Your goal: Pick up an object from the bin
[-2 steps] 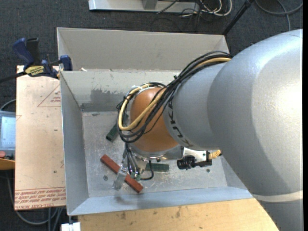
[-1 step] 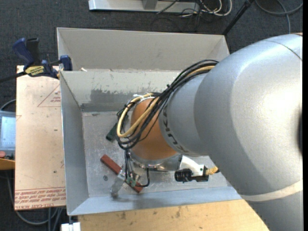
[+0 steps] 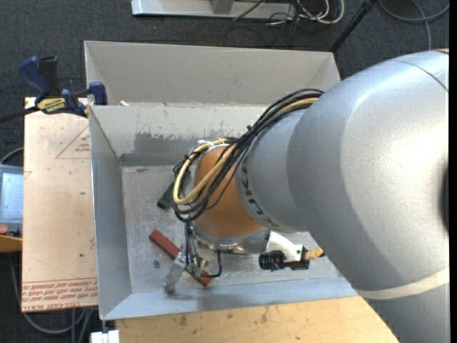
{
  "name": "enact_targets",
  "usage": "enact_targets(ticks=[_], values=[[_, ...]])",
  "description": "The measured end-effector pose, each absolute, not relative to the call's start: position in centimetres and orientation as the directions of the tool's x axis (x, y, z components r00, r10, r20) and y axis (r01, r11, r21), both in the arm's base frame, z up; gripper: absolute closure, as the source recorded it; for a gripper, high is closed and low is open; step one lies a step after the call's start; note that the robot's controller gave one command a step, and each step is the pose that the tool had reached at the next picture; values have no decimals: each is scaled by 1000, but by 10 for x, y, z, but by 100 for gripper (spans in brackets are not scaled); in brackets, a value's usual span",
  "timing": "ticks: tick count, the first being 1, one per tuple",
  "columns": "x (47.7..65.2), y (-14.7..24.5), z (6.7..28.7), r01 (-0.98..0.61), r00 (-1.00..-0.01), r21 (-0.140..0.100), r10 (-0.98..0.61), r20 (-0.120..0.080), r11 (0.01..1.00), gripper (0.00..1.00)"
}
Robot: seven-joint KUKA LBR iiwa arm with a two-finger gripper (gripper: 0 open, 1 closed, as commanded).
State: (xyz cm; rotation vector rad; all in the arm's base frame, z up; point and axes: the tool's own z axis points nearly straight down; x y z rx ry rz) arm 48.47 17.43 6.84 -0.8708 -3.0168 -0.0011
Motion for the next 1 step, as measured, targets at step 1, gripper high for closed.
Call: enact_targets(ticks=[1], values=[[485,175,69,533,-846,1,533,1,846,100]])
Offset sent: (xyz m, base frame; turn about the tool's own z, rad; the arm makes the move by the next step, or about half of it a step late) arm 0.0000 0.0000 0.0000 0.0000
